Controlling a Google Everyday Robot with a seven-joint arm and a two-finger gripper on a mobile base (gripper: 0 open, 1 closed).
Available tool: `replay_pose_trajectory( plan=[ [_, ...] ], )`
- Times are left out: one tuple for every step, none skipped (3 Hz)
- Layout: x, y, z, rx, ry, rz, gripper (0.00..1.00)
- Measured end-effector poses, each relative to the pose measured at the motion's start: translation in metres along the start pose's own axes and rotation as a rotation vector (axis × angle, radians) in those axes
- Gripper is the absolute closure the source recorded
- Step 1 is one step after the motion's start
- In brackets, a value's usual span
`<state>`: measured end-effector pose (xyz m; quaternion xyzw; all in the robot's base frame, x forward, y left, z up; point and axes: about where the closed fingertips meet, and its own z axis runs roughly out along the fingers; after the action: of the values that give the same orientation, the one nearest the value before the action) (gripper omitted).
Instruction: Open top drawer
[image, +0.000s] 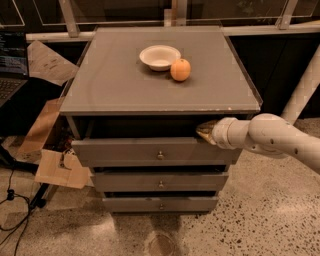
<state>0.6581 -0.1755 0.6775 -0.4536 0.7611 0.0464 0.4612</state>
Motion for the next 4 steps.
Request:
replay_pose_trajectory(
  plan=[
    [0.0001,0.0003,-0.0006,-0.008,0.013,-0.012,1.0],
    [0.001,0.0015,-0.0016,-0.021,0.024,-0.026,1.0],
    [0.0022,0.0043,-0.0025,-0.035,0.028,-0.03,1.0],
    [0.0008,0.0037,-0.0035,-0.035,0.028,-0.03,1.0]
  ],
)
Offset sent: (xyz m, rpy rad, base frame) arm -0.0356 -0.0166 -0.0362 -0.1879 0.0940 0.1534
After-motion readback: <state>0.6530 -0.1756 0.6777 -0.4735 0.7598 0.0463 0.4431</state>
